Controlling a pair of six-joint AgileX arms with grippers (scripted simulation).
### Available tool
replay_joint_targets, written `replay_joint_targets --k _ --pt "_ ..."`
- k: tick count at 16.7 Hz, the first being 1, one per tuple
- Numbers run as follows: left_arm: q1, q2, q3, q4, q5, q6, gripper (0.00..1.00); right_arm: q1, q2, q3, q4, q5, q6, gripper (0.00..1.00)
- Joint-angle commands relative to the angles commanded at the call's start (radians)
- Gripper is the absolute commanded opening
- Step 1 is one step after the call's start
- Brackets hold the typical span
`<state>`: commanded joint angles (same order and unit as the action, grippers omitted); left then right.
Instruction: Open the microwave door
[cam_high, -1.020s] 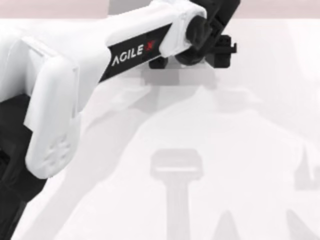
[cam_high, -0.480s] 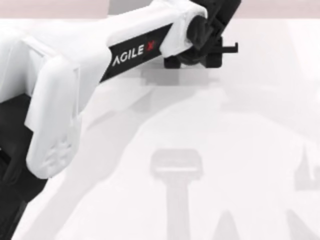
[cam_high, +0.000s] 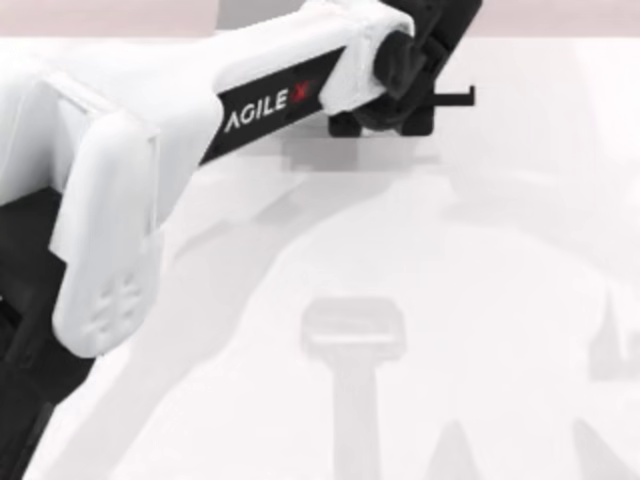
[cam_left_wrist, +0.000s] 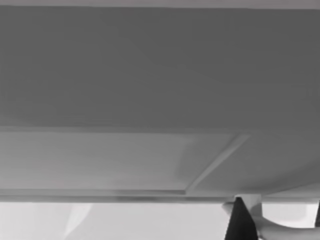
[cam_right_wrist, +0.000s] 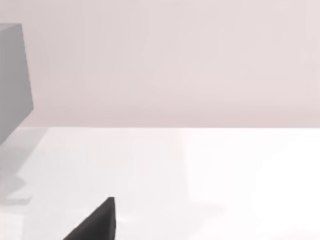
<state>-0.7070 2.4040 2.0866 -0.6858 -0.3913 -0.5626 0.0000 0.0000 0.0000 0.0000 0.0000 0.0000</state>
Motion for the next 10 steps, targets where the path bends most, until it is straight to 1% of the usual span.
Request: replay_joint_targets --k 2,6,10 --pt "-0.003 -0.014 -0.018 0.013 -0.005 0.0 0.0 0.0 0.0 0.0 0.0 0.0 0.0 1.0" --pt "0.003 -0.073 -0.121 0.069 -0.029 -0.027 0.0 0.0 0.0 0.0 0.0 0.0 0.0 1.0" --pt "0.004 -0.079 -0.128 0.074 -0.031 -0.03 0.0 0.0 0.0 0.0 0.0 0.0 0.0 1.0"
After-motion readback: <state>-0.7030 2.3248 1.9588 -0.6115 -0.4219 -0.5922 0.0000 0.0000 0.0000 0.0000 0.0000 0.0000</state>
